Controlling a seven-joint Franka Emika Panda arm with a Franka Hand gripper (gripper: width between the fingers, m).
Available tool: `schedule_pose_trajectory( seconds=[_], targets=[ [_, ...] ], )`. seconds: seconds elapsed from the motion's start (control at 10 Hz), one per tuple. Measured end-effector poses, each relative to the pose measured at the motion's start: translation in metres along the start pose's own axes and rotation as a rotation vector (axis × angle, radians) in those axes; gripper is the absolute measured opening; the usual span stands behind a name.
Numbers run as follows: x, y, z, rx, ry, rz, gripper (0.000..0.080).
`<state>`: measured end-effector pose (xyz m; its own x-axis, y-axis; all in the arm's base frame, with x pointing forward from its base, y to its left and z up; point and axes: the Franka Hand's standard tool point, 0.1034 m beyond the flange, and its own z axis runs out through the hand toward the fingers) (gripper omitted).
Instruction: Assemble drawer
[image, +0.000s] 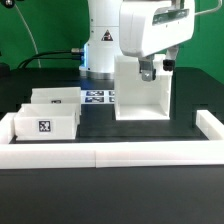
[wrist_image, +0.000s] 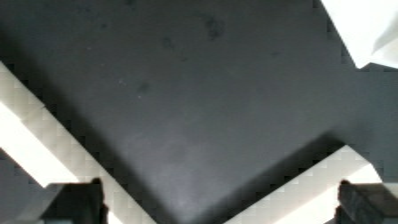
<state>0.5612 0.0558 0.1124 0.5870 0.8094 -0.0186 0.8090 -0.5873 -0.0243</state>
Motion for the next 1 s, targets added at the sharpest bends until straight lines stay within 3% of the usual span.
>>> schedule_pose_trajectory(
  seconds=[0.6, 0.8, 1.0],
  targets=[
    [-0.002, -0.001, 0.000, 0.001, 0.002, 0.006, 0.0650],
    [-0.025, -0.020, -0.005, 0.001, 0.011, 0.139, 0.0650],
    [-0.036, -0.047, -0.015, -0.006, 0.002, 0.274, 0.0650]
  ],
)
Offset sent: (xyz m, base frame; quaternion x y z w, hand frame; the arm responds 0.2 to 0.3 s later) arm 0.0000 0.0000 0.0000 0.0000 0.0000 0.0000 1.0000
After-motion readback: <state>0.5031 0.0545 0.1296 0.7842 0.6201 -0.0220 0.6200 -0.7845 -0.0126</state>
